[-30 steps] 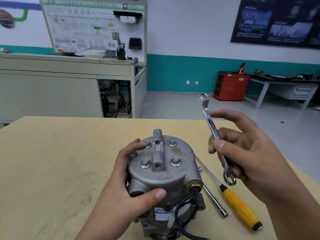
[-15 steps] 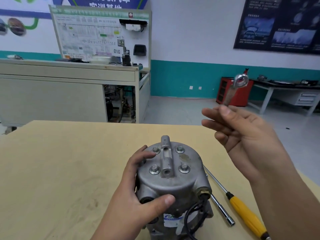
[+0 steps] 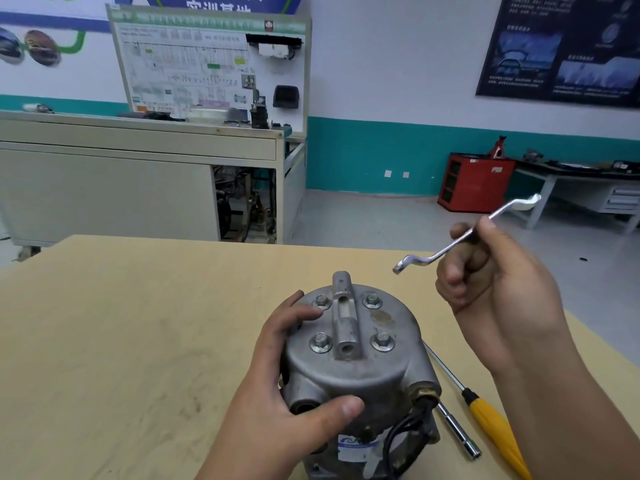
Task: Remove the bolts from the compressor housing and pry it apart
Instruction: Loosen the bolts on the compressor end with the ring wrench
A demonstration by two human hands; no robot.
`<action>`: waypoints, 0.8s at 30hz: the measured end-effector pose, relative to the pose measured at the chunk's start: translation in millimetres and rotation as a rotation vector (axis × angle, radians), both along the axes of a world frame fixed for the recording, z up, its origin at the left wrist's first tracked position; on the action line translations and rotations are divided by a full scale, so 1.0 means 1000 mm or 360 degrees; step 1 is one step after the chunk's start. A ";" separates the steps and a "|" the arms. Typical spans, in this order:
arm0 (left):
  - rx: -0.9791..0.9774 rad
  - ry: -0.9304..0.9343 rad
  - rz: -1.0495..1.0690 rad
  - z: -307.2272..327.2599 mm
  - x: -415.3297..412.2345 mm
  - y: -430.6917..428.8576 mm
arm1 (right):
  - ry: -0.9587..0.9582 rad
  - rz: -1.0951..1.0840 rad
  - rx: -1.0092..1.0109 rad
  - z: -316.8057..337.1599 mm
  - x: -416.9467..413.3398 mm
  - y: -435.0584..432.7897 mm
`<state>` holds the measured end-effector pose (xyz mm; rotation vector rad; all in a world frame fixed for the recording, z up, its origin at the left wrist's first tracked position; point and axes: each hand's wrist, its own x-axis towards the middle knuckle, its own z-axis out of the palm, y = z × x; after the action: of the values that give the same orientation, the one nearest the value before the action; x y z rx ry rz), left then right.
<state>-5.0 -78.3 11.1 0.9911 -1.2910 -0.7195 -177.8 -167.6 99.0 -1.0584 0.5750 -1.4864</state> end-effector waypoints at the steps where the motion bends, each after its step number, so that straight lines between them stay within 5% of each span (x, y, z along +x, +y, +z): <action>1: -0.0007 -0.0003 -0.0001 0.000 0.000 0.000 | 0.0023 -0.0027 -0.0016 -0.002 0.001 -0.001; 10: -0.0044 -0.0019 -0.0030 0.000 0.000 0.000 | -0.0052 -0.0062 0.0048 -0.007 0.009 -0.015; 24: 0.0199 0.0006 -0.0325 0.010 0.011 -0.004 | 0.0402 -0.0391 -0.0123 -0.020 0.004 -0.013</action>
<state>5.8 -82.7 20.7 0.9658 -1.3699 -0.9679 -174.1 -180.6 79.1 -1.2826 0.8557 -1.6082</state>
